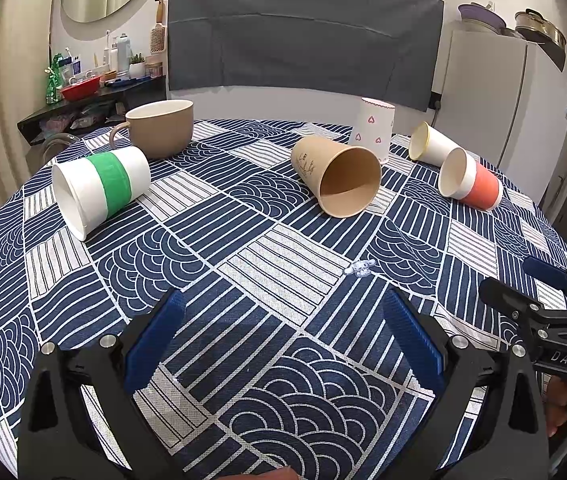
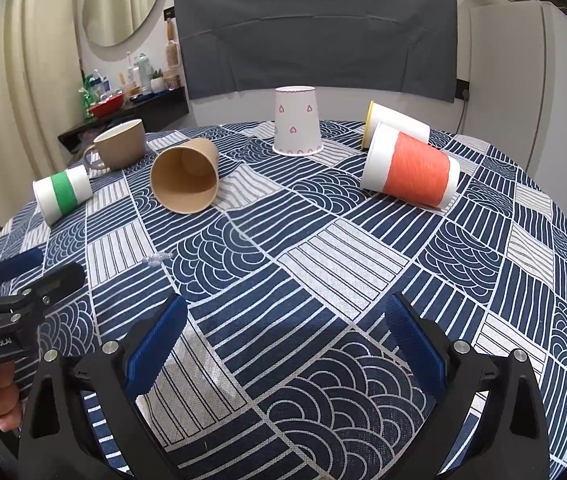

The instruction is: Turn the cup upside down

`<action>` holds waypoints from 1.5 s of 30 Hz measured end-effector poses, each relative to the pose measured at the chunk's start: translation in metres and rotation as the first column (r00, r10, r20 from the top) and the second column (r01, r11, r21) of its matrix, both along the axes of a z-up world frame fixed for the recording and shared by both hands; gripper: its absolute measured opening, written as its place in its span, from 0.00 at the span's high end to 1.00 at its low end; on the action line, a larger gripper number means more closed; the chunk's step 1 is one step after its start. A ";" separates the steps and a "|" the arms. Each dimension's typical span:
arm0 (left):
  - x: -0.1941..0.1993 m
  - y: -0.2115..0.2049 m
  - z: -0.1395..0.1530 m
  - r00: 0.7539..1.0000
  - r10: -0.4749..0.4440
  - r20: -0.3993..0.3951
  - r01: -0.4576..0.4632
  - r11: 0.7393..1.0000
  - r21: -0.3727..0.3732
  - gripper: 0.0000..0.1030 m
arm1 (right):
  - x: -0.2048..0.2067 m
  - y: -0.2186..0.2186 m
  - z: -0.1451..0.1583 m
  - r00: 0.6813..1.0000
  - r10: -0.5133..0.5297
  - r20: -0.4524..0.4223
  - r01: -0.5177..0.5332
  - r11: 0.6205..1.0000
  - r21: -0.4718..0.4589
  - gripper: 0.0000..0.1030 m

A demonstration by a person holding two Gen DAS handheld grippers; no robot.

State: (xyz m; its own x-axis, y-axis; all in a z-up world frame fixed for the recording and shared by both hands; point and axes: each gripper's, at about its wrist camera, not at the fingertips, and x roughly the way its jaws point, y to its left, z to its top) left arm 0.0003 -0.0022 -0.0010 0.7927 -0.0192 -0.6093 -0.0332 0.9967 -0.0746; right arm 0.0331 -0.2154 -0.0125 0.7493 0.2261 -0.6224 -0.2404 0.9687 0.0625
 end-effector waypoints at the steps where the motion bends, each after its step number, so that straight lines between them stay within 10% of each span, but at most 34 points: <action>1: 0.000 0.000 0.000 1.000 -0.001 0.001 0.001 1.000 -0.001 0.06 | 0.000 0.000 0.000 1.000 0.000 -0.001 0.000 1.000 0.000 0.08; 45: -0.006 0.003 0.003 0.996 -0.077 0.040 0.079 0.995 -0.058 0.06 | 0.123 0.069 0.019 0.965 0.150 -0.213 -0.159 0.987 -0.029 0.08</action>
State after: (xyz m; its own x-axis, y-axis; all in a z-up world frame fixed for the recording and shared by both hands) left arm -0.0055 0.0005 0.0022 0.8101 -0.1168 -0.5746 0.0483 0.9899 -0.1331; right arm 0.1556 -0.1460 0.0063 0.5590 0.2966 -0.7743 -0.3736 0.9238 0.0841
